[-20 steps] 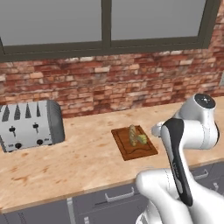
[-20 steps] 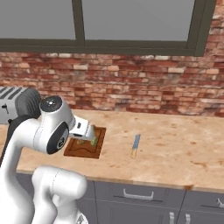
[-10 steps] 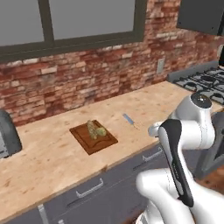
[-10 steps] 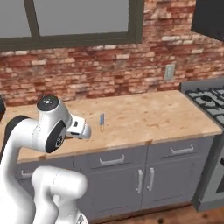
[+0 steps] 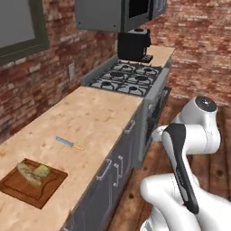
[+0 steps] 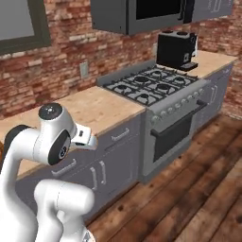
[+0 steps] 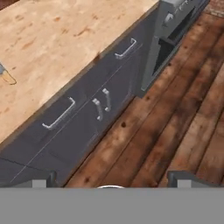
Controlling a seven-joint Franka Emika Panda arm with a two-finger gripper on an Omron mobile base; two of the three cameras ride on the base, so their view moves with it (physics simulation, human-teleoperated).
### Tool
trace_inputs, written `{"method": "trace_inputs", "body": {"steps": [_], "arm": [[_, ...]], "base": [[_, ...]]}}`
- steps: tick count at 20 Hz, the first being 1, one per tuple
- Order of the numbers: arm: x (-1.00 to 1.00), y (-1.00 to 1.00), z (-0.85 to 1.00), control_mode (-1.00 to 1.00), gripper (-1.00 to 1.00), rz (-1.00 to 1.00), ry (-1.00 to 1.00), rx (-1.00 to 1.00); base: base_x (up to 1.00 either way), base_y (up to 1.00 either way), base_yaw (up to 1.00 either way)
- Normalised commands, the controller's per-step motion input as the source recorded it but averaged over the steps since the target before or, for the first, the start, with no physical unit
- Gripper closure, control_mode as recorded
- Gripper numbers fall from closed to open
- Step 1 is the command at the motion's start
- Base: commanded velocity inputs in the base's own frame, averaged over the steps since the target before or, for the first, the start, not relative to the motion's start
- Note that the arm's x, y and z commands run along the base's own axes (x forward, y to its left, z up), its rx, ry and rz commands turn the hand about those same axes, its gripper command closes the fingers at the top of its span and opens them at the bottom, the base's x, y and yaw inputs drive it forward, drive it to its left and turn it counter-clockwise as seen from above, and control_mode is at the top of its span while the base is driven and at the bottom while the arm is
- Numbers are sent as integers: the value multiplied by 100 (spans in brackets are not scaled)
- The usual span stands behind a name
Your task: Retrieve the sausage and cheese from the fridge and place them on the cutting board on the counter.
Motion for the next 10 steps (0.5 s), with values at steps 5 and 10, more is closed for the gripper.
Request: {"method": "trace_inputs", "body": {"steps": [5,10], "arm": [[0,0,0,100,-100,0,0,0],[0,0,0,100,-100,0,0,0]], "base": [[3,-6,-82],[14,-6,-71]]}}
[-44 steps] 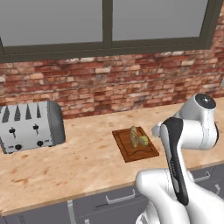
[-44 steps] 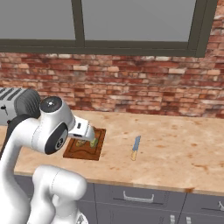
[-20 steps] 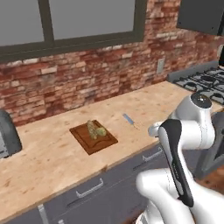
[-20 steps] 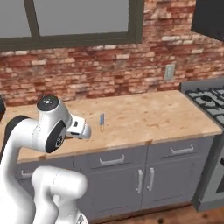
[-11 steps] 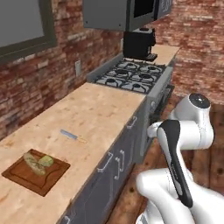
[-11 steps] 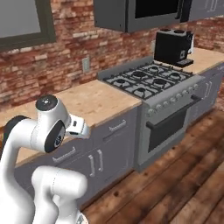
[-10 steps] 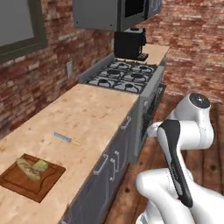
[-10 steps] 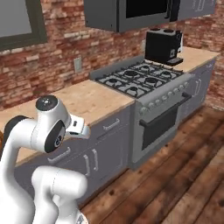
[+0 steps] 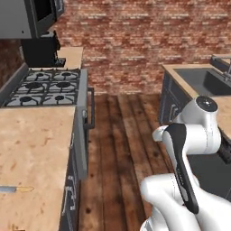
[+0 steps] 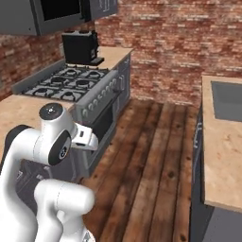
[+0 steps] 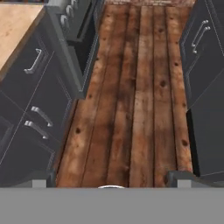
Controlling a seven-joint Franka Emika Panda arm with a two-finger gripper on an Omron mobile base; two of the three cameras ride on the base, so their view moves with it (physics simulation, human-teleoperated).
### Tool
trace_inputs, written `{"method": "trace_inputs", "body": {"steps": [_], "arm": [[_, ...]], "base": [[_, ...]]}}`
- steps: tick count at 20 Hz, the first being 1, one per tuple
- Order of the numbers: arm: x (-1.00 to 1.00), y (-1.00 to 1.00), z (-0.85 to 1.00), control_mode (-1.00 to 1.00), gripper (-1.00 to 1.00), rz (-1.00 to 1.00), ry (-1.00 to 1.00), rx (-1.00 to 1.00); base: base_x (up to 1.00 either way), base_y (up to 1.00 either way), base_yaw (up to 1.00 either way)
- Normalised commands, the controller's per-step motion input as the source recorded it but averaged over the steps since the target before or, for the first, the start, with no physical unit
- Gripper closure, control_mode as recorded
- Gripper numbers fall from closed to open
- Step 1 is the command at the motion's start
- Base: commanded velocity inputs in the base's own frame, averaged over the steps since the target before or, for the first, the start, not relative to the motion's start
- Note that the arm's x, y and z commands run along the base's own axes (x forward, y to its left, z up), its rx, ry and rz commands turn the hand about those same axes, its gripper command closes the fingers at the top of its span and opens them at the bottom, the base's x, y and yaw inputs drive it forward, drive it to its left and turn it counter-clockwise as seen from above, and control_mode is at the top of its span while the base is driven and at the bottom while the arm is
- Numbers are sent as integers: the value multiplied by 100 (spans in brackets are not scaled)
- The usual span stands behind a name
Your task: Retrieve the sausage and cheese from the fridge and place them on the cutting board on the counter.
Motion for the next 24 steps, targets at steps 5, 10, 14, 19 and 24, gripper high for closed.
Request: {"method": "trace_inputs", "body": {"steps": [5,10,14,19,24], "arm": [[0,0,0,100,-100,0,0,0],[0,0,0,100,-100,0,0,0],[0,0,0,100,-100,0,0,0],[0,0,0,100,-100,0,0,0],[0,0,0,100,-100,0,0,0]], "base": [[56,0,-35],[74,3,-19],[84,5,-10],[91,1,-1],[89,3,-1]]}}
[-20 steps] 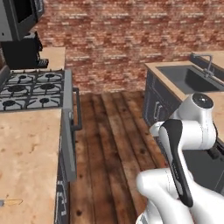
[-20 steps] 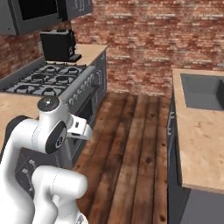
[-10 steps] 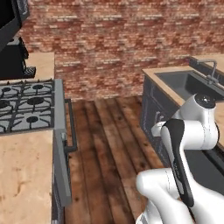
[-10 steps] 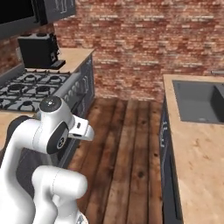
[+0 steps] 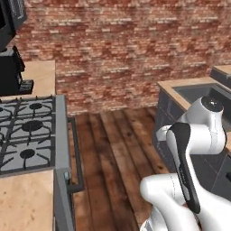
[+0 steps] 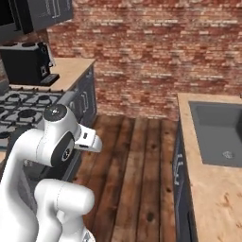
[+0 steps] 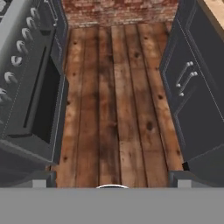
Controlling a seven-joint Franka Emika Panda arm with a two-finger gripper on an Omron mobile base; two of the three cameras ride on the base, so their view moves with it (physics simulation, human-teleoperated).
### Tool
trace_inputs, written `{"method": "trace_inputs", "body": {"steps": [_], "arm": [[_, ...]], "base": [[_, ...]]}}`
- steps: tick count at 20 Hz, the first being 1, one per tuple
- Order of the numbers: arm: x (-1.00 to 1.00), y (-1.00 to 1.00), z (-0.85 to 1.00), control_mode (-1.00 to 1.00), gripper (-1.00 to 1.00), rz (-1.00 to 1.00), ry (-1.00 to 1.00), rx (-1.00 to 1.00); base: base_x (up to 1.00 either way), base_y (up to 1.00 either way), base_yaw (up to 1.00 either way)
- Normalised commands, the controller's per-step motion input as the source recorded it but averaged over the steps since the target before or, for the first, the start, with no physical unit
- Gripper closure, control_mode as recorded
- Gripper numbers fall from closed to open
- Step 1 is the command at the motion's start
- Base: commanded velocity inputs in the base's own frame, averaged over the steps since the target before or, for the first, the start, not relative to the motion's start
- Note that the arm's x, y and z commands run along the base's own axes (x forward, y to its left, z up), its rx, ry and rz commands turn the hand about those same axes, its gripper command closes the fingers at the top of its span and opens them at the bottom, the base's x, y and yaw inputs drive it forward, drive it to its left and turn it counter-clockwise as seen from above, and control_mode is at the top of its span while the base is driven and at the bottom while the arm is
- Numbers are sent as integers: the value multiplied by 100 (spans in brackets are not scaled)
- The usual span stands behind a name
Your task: Retrieve the sausage and cheese from the fridge and place them on the cutting board on the counter.
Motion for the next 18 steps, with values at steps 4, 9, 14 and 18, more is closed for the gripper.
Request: {"method": "trace_inputs", "body": {"steps": [4,9,14,18], "arm": [[0,0,0,100,-100,0,0,0],[0,0,0,100,-100,0,0,0],[0,0,0,100,-100,0,0,0],[0,0,0,100,-100,0,0,0]], "base": [[89,3,0],[88,4,0],[93,1,0],[94,0,0]]}}
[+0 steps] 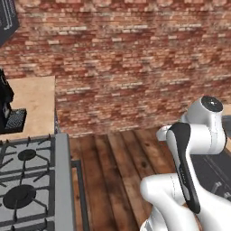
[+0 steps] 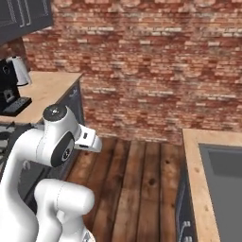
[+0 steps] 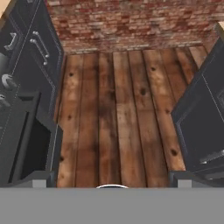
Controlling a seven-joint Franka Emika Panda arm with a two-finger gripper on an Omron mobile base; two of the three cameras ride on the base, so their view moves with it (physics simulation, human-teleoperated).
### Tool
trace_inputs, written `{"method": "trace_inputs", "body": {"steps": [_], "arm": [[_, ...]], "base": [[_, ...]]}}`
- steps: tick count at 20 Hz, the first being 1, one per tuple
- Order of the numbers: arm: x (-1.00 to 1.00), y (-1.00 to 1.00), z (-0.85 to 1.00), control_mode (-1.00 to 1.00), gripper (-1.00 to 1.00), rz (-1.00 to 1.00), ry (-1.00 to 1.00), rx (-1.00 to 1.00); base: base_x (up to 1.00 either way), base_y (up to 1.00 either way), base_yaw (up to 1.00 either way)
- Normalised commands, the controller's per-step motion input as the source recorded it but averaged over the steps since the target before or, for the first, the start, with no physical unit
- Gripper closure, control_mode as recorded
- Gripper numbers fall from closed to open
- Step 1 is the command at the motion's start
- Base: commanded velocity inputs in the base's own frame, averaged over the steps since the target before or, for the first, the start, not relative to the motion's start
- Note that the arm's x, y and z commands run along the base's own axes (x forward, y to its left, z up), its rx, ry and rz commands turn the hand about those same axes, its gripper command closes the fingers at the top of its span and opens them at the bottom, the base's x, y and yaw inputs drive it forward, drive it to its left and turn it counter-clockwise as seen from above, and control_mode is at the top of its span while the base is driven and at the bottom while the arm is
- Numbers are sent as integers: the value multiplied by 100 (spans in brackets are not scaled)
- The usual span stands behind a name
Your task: Retrieve the sausage and cheese from the fridge and place them on the cutting board on the counter.
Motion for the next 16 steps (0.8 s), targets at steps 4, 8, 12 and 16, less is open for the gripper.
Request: {"method": "trace_inputs", "body": {"steps": [4,8,12,16], "arm": [[0,0,0,100,-100,0,0,0],[0,0,0,100,-100,0,0,0],[0,0,0,100,-100,0,0,0],[0,0,0,100,-100,0,0,0]], "base": [[94,0,0],[94,0,0],[94,0,0],[94,-5,1]]}}
